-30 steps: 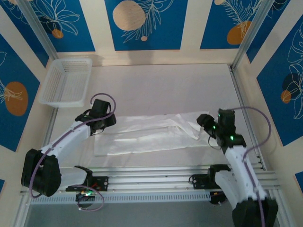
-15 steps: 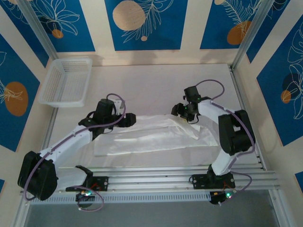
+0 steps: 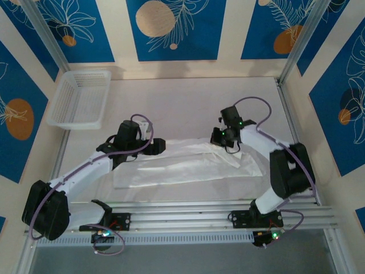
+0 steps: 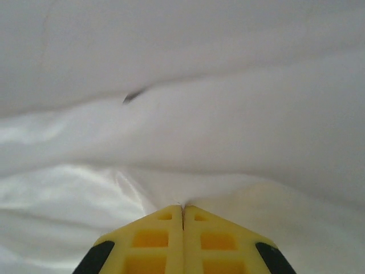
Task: Fold the inside-out t-shirt
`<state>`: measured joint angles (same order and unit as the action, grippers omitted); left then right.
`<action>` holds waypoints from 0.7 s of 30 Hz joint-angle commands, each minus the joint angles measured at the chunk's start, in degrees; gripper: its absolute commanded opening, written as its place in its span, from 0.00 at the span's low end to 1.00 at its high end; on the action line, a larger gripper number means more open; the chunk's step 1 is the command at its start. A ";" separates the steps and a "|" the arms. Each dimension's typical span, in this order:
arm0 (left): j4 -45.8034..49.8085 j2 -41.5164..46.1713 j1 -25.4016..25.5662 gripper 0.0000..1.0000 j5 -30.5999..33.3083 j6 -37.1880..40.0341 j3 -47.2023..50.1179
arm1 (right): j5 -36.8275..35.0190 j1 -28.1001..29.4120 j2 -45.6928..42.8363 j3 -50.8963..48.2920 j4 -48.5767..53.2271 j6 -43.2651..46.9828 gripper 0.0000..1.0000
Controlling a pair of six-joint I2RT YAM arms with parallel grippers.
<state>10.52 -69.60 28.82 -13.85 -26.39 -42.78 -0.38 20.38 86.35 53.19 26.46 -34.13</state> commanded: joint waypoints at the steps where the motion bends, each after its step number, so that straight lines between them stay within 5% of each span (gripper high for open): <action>1: 0.32 -0.26 0.63 0.81 1.43 1.21 -0.03 | 1.88 5.25 -9.19 -10.51 2.95 -6.64 0.00; 7: -3.48 -0.76 0.79 0.81 0.72 -0.57 1.60 | 7.18 5.58 -25.28 -19.20 3.25 -10.88 0.33; 14: 0.71 -4.67 2.61 0.74 5.06 0.37 -1.73 | 3.89 -8.84 -23.45 -13.98 2.65 -5.81 0.39; 15: 3.33 -5.23 2.91 0.66 8.74 -0.58 -2.52 | 3.66 -11.06 -21.37 -13.37 2.18 -5.06 0.38; 18: 12.70 -8.25 3.18 0.01 19.91 -4.88 -5.98 | 3.49 -15.10 -15.96 -11.84 1.06 -2.19 0.24; 21: 19.14 -13.03 3.17 0.00 26.46 -7.46 -9.85 | 3.09 -17.12 -11.14 -10.13 1.89 0.13 0.08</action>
<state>20.47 -79.75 31.55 2.15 -30.17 -48.99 2.94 4.38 72.71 41.04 27.53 -37.34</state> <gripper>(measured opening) 0.037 0.101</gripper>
